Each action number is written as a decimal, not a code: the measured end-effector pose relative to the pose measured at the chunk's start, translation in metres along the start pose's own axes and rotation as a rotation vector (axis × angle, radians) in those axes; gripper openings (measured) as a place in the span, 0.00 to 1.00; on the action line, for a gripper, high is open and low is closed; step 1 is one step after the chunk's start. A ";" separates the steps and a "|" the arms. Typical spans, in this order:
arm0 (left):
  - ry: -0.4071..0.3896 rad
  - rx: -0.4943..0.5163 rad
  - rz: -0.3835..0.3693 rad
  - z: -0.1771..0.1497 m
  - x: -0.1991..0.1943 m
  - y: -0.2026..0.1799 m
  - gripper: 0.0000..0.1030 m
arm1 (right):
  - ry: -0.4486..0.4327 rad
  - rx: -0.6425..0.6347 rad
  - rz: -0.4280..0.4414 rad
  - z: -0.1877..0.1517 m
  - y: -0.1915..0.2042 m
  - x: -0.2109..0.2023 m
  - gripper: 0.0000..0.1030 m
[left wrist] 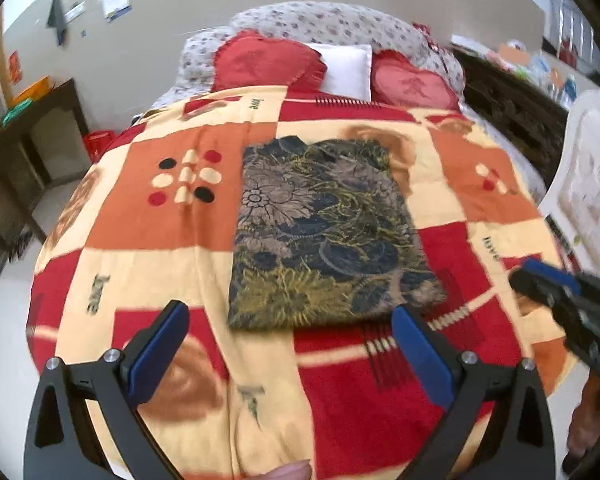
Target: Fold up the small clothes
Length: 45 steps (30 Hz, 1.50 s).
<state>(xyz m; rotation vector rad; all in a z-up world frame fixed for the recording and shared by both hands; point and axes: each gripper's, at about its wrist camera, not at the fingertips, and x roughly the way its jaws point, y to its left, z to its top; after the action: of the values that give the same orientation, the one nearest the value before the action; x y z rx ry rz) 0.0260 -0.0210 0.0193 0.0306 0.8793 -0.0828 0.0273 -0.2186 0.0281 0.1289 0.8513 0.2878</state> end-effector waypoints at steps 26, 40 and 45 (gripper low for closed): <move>0.007 0.025 0.026 -0.007 -0.035 -0.021 1.00 | 0.020 -0.010 -0.093 -0.030 0.000 -0.077 0.70; 0.082 0.016 0.035 -0.011 -0.004 -0.023 1.00 | 0.063 0.014 -0.086 -0.030 -0.013 -0.058 0.70; 0.113 0.010 0.045 -0.016 0.007 -0.022 1.00 | 0.068 0.018 -0.082 -0.029 -0.014 -0.056 0.70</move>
<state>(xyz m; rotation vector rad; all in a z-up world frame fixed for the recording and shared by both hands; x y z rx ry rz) 0.0160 -0.0420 0.0041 0.0653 0.9906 -0.0433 -0.0270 -0.2489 0.0465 0.1014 0.9247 0.2088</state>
